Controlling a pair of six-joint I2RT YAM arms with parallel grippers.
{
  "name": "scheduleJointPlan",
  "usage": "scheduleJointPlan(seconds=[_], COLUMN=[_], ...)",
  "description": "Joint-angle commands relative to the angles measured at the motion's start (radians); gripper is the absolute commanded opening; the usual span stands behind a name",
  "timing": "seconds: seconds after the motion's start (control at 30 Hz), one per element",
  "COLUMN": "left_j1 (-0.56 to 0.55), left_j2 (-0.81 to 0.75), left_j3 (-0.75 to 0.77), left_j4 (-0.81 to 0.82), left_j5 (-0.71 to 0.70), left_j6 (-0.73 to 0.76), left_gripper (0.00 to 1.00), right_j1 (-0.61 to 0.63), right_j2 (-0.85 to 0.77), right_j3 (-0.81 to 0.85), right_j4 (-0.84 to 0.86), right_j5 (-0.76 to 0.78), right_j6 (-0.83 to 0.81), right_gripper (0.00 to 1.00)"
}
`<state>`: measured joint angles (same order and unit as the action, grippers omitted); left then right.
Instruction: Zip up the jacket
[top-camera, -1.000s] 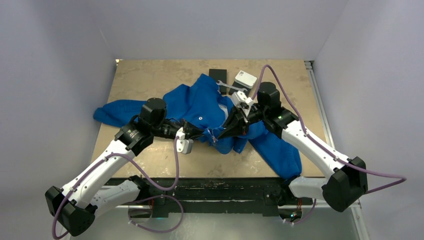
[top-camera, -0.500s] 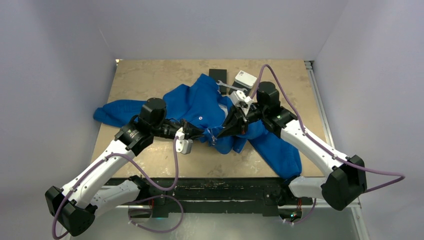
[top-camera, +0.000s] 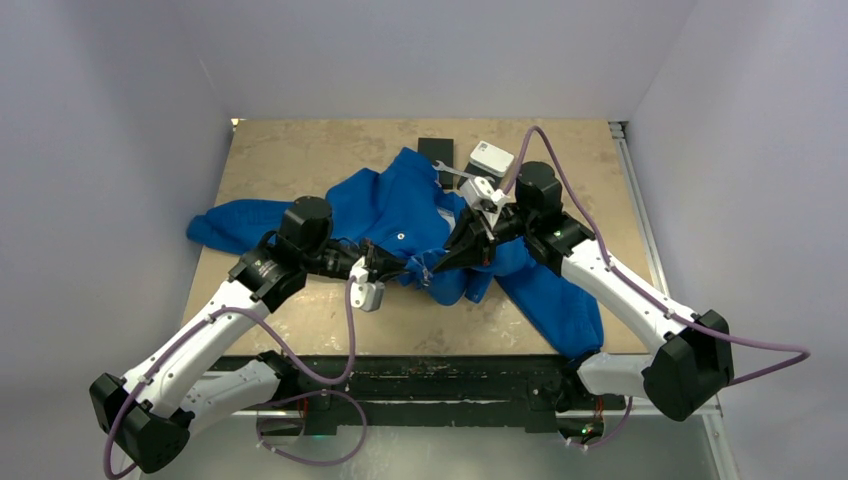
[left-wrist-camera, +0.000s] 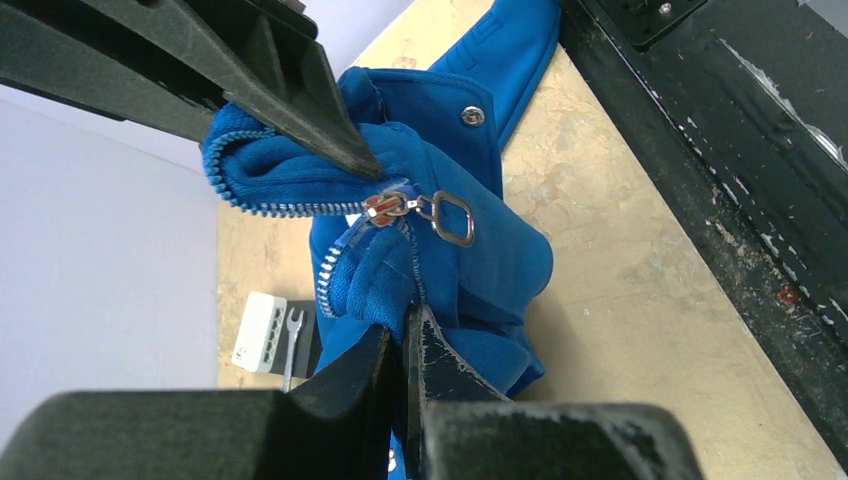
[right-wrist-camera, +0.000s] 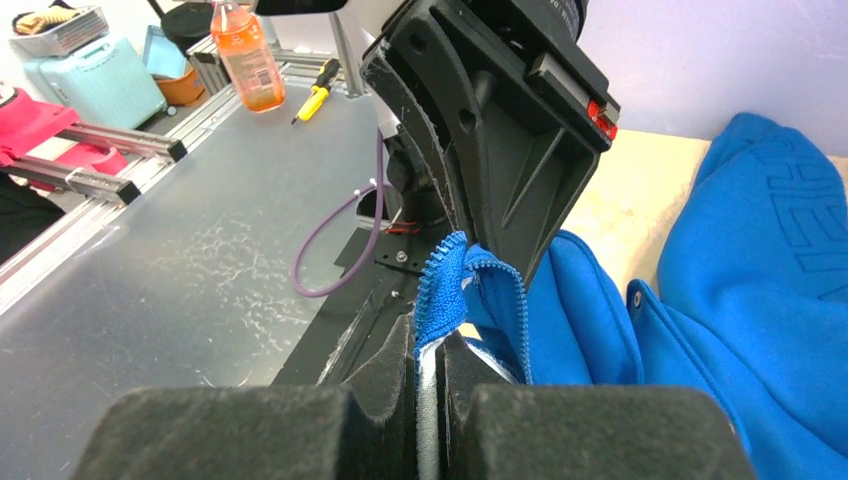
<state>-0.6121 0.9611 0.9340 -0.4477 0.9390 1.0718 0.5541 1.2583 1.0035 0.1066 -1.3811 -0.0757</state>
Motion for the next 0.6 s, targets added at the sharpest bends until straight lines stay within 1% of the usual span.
scheduleJointPlan(seconds=[0.0, 0.13, 0.23, 0.57], left_j1=[-0.014, -0.015, -0.02, -0.035], left_j2=[-0.023, -0.023, -0.022, -0.019], left_j3=[0.012, 0.012, 0.007, -0.003], left_j4=[-0.025, -0.047, -0.048, -0.04], left_j5=[0.057, 0.058, 0.057, 0.043], left_j6=[0.074, 0.119, 0.141, 0.201], left_gripper=[0.0, 0.0, 0.0, 0.0], right_j1=[-0.003, -0.002, 0.001, 0.049], right_j2=[-0.013, -0.005, -0.001, 0.022], right_j3=[-0.005, -0.005, -0.008, -0.04], right_j4=[0.119, 0.141, 0.146, 0.177], right_j5=[-0.018, -0.021, -0.023, -0.037], right_j6=[0.065, 0.068, 0.102, 0.136], right_gripper=[0.0, 0.0, 0.0, 0.0])
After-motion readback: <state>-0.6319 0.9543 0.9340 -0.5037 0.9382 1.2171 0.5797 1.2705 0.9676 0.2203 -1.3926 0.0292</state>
